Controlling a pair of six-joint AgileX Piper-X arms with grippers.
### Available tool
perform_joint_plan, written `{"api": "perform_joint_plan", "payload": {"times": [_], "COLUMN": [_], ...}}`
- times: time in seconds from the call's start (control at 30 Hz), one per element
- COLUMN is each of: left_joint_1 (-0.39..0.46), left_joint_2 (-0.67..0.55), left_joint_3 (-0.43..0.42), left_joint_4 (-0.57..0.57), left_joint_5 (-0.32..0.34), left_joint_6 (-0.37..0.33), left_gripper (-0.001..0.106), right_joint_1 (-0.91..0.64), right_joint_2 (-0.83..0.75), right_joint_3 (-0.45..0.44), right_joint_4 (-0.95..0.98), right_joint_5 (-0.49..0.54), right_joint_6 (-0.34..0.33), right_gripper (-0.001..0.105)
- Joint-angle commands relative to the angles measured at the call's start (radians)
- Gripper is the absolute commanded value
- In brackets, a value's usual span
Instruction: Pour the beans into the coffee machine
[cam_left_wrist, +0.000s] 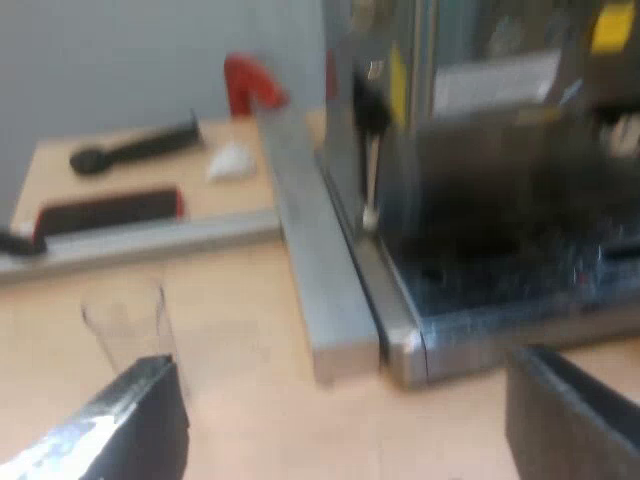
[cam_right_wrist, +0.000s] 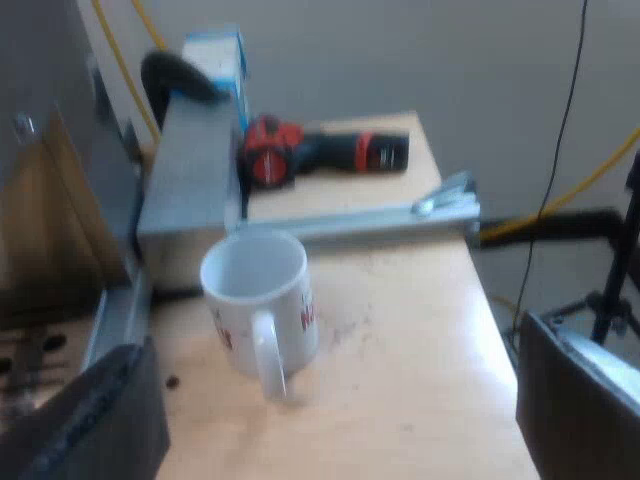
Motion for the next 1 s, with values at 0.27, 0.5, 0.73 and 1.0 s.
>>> {"api": "perform_joint_plan", "payload": {"times": [0.27, 0.5, 0.73, 1.0], "left_joint_1": [0.003, 0.003, 0.003, 0.003], "left_joint_2": [-0.142, -0.139, -0.138, -0.138], "left_joint_3": [0.049, 0.158, 0.283, 0.361], "left_joint_4": [0.146, -0.191, -0.314, -0.336], "left_joint_5": [-0.046, -0.046, -0.039, 0.039], "left_joint_6": [-0.002, -0.035, -0.041, -0.041], "left_gripper": [0.070, 0.070, 0.070, 0.070], "right_joint_1": [0.008, 0.008, 0.008, 0.008], "right_joint_2": [-0.047, -0.044, -0.044, -0.042], "right_joint_3": [0.071, 0.179, 0.273, 0.357], "right_joint_4": [-0.075, -0.137, -0.148, -0.126], "right_joint_5": [0.002, -0.005, -0.023, -0.023], "right_joint_6": [0.003, 0.003, 0.003, 0.003], "right_gripper": [0.074, 0.074, 0.074, 0.074]}}
